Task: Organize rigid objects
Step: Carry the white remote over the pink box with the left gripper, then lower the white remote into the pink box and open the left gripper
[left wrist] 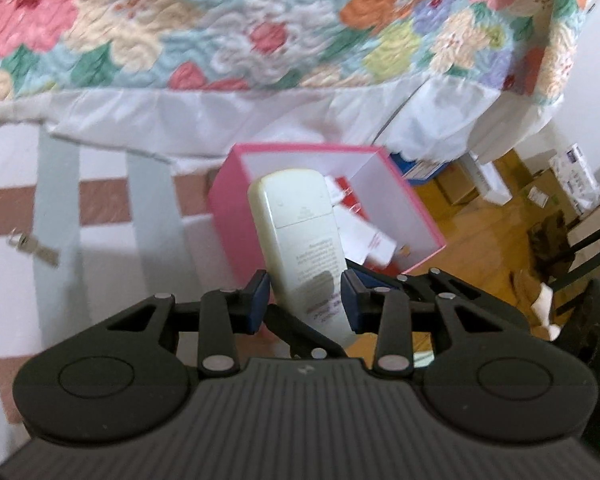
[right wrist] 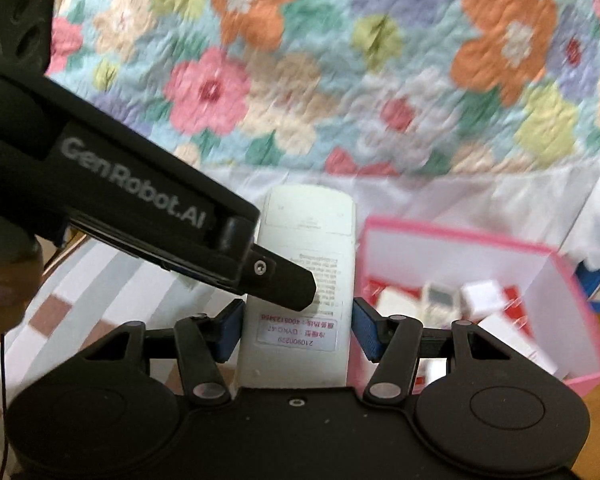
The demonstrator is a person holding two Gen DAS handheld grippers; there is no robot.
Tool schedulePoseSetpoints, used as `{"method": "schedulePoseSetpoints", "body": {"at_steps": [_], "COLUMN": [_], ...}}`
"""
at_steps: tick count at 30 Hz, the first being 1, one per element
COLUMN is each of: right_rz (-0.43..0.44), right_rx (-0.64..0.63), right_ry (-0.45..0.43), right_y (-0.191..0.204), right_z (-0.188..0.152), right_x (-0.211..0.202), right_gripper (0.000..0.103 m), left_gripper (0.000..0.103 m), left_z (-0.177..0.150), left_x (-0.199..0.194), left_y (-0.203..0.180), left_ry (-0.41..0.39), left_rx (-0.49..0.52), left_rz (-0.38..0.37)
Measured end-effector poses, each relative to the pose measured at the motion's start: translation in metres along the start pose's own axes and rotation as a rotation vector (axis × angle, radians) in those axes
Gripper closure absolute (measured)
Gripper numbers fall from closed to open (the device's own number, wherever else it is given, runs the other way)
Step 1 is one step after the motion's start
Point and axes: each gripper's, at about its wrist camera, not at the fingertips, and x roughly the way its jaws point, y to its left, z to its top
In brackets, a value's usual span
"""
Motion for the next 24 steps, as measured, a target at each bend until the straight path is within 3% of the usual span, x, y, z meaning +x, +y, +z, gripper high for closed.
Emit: {"method": "schedulePoseSetpoints", "body": {"at_steps": [7, 16, 24], "right_rz": [-0.036, 0.053, 0.142], "right_rx": [0.021, 0.118, 0.281], "right_ry": [-0.014, 0.118, 0.199], "right_y": [-0.048, -0.104, -0.124], "right_z": [0.015, 0.005, -0.014], "right_x": [0.011, 0.063, 0.095], "right_gripper": [0.040, 0.041, 0.041], "left_gripper": [0.067, 0.066, 0.067], "left_z": [0.030, 0.050, 0.046], "left_x": [0.036, 0.121, 0.156], "left_y": [-0.023, -0.028, -0.025], "left_ry": [0.028, 0.208, 0.305], "left_rx": [-0.025, -0.009, 0.022], "left_rz": [-0.029, 0.081, 0.167]}}
